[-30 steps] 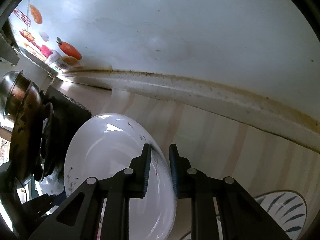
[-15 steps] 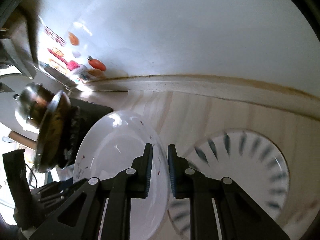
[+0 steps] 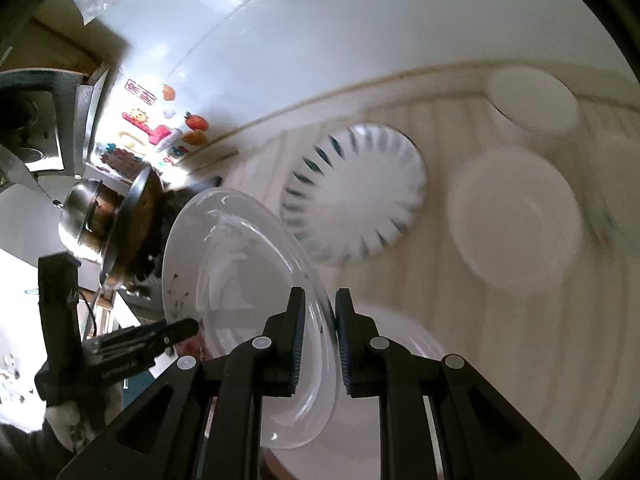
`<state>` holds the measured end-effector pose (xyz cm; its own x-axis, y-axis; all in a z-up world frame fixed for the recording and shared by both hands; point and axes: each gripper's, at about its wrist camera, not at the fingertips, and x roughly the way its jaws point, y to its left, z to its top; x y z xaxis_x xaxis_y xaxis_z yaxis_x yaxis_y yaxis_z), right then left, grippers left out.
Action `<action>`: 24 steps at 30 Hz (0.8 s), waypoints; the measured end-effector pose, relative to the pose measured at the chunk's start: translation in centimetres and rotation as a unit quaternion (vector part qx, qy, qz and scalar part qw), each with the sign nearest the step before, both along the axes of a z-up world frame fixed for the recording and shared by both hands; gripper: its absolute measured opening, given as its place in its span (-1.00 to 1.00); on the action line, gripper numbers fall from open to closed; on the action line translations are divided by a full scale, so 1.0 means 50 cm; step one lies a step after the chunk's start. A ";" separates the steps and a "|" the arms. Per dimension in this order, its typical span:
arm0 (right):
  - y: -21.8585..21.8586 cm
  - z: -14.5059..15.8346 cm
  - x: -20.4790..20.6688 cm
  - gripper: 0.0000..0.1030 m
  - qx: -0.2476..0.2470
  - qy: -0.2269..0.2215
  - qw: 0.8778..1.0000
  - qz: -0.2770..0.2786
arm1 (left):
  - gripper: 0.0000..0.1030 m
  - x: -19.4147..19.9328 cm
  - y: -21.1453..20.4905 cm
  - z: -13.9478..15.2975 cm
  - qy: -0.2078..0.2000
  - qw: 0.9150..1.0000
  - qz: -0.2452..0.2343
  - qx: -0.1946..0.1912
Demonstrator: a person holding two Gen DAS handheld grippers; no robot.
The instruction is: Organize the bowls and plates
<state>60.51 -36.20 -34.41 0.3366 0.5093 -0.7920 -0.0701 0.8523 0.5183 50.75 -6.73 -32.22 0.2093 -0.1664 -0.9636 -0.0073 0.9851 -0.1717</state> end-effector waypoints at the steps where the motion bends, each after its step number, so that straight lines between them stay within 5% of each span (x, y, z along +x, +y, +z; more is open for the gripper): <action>1: -0.016 -0.008 -0.023 -0.66 0.003 0.006 1.000 -0.007 | -0.41 -0.006 -0.014 -0.009 0.007 1.000 -0.008 0.001; 10: -0.110 -0.124 -0.163 -0.66 0.000 0.069 0.996 -0.049 | -0.41 -0.026 -0.106 -0.076 0.034 0.997 -0.059 0.045; 24: -0.118 -0.160 -0.179 -0.66 -0.006 0.090 0.994 -0.059 | -0.41 -0.024 -0.145 -0.082 0.036 0.993 -0.074 0.079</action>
<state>51.58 -42.10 -42.41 0.2461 0.4650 -0.8504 0.1227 0.8554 0.5033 49.54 -13.99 -36.31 0.1238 -0.0361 -0.9917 0.1335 0.9909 -0.0194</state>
